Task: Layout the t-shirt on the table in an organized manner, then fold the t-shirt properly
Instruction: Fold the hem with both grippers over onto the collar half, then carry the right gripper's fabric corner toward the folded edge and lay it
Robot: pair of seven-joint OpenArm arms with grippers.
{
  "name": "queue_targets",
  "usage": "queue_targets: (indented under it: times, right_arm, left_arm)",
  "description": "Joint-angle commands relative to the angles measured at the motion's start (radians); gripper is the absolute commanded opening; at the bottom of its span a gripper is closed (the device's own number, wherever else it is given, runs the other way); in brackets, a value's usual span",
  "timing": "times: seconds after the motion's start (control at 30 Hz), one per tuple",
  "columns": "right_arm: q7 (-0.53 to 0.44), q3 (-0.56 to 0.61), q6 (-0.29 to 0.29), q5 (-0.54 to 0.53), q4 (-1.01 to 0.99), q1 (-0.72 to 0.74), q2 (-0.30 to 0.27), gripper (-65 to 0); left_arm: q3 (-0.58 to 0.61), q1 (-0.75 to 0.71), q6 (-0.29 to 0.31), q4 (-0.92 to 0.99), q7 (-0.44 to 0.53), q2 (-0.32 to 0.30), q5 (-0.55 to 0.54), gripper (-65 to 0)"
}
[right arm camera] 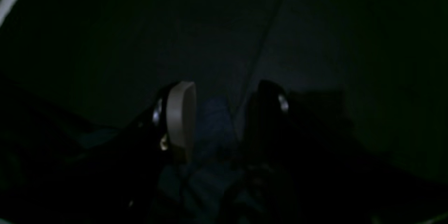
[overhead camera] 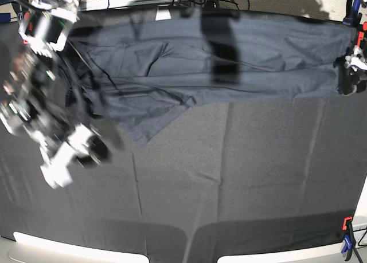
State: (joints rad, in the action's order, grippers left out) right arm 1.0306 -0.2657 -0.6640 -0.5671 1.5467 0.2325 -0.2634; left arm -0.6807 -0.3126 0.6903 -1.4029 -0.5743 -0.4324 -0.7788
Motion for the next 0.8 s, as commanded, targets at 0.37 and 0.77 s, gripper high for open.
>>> queue_targets:
  times: [0.37, 0.77]
  right_arm:
    - [0.084, 0.242, 0.082, 0.166, -0.465, 0.313, 0.043, -36.7]
    - [0.097, 0.242, 0.081, 0.171, -0.661, 0.340, 0.054, -36.8]
  left_arm:
    - [-0.007, 0.002, 0.008, -0.018, 0.021, -0.014, -0.015, -34.9]
    - [-0.007, 0.002, 0.008, -0.018, 0.021, -0.014, -0.016, -34.9]
